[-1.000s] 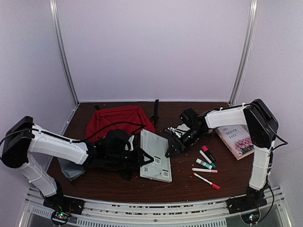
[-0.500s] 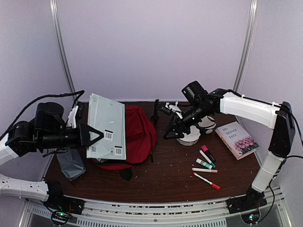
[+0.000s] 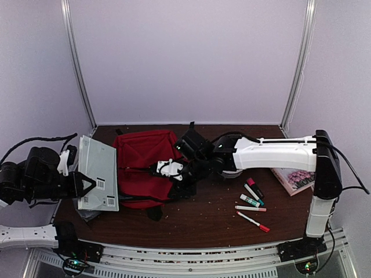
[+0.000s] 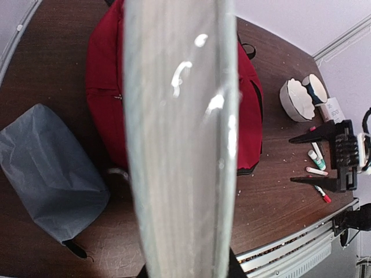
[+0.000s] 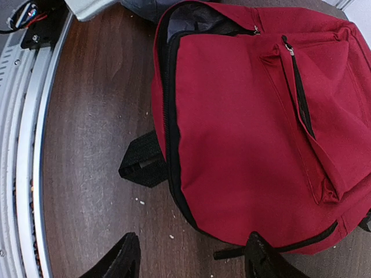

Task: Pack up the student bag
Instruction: Pick up the largest pocket of the bag from the student bag.

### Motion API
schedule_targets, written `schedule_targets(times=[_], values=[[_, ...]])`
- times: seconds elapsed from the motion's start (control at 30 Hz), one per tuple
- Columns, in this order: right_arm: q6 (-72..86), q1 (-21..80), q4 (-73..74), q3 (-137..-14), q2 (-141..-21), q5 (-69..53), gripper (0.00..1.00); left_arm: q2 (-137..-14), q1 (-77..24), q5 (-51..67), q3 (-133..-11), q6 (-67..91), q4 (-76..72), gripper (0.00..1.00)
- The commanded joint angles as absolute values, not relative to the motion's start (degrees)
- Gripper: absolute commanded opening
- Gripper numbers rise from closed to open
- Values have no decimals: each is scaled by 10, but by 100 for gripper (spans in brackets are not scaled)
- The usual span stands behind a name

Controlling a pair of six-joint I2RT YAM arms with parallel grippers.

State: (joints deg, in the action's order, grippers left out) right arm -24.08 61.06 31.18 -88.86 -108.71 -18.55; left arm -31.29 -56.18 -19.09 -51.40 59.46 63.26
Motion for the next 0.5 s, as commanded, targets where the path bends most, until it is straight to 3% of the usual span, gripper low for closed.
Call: schedule_targets(times=[0.0,0.33,0.47], values=[[-240,670,254,-906,-1137,5,63,-295,-558,-219,-524,607,588,0],[-234,685,261,-953,-1219,63,64,-290,-558,-214,-515,597,591,0],[-224,680,256,-966,-1233,76,56,-294,-559,-212,-515,592,591,0]])
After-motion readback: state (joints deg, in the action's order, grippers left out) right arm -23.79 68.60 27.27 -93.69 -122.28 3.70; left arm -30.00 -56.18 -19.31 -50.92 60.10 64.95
